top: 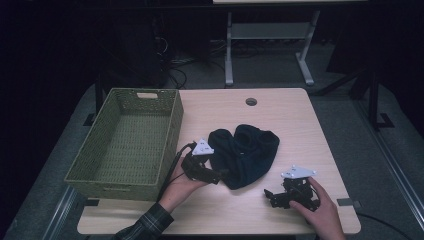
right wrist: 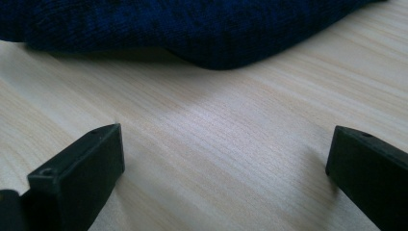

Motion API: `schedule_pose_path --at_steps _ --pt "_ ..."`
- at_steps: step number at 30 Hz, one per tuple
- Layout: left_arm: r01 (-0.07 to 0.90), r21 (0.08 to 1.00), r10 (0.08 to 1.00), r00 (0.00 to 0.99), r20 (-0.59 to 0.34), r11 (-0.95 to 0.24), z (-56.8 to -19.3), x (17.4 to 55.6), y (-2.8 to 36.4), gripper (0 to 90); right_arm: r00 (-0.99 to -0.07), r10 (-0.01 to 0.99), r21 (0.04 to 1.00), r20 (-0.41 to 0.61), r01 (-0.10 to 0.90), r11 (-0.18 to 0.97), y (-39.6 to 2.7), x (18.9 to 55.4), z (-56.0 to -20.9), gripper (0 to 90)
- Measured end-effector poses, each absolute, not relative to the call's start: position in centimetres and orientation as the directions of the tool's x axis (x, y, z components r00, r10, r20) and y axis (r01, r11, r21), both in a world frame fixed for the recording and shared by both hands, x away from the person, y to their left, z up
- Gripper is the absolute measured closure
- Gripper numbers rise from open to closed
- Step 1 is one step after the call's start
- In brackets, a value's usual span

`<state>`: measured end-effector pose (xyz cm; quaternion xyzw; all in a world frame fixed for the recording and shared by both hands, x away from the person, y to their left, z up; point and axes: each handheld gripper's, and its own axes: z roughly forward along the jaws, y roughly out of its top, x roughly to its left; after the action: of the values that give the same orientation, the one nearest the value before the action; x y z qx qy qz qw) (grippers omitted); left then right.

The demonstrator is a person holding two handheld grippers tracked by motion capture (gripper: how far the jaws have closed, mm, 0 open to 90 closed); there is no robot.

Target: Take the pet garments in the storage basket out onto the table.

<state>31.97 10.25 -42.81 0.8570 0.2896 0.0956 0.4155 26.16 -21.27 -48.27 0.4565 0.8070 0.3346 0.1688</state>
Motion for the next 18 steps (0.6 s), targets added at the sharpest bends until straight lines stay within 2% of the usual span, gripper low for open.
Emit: schedule_pose_path --at_steps 18 --pt "0.440 0.664 0.596 0.803 0.011 -0.605 -46.9 30.3 10.2 12.9 -0.526 0.850 0.694 0.033 0.624 0.359 -21.3 26.2 -48.3 0.0"
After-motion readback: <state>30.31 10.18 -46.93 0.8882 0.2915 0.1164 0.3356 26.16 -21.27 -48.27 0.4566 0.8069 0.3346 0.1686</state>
